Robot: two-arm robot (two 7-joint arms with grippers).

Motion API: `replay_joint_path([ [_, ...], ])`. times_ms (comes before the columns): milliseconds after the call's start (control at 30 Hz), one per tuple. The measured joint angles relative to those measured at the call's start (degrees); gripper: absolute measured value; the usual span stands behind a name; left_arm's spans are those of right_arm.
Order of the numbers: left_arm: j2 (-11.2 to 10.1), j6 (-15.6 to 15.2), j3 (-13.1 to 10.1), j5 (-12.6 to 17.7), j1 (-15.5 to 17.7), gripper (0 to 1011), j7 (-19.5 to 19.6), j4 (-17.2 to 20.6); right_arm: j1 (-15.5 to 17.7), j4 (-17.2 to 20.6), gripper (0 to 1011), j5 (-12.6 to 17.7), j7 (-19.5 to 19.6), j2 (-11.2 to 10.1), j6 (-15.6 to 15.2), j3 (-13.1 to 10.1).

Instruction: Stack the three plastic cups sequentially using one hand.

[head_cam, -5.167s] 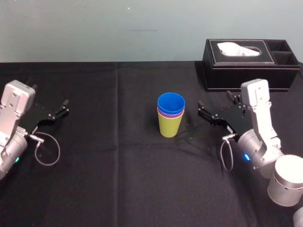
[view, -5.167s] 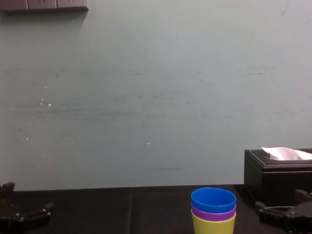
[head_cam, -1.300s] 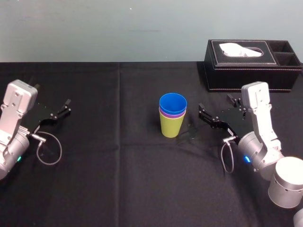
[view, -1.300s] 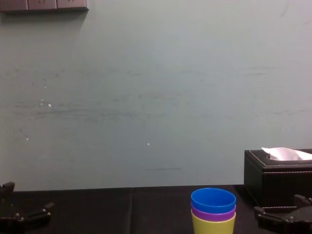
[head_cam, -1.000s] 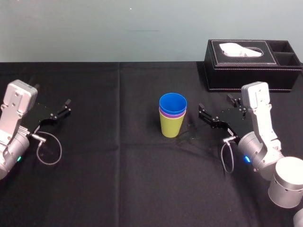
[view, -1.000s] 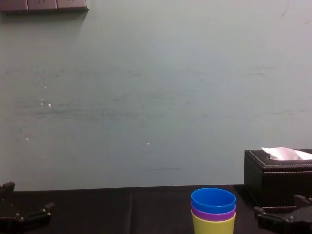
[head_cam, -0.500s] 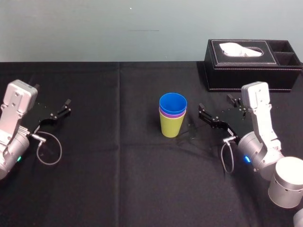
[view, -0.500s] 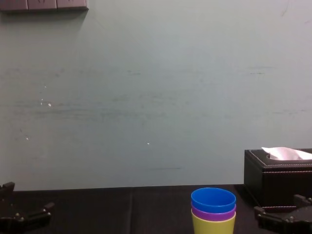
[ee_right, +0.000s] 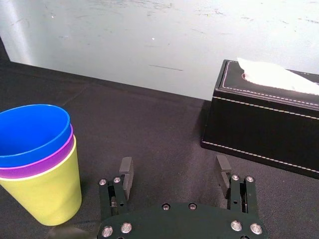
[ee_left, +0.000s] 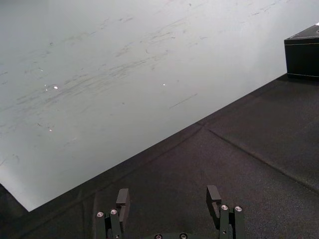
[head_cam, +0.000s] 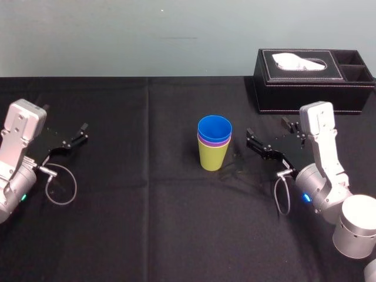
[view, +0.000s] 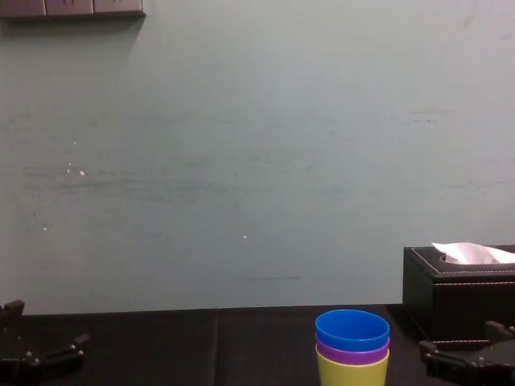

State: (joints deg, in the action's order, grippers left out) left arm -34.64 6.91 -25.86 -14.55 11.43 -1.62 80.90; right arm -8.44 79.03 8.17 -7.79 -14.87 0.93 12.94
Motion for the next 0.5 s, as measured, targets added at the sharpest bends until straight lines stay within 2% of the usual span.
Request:
replay_joint_path([
  [500,0.0,0.0,0.0,0.0,0.0,1011,0.0,0.0,0.0,0.0,1004,0.0,0.0,0.0,0.0,0.0],
])
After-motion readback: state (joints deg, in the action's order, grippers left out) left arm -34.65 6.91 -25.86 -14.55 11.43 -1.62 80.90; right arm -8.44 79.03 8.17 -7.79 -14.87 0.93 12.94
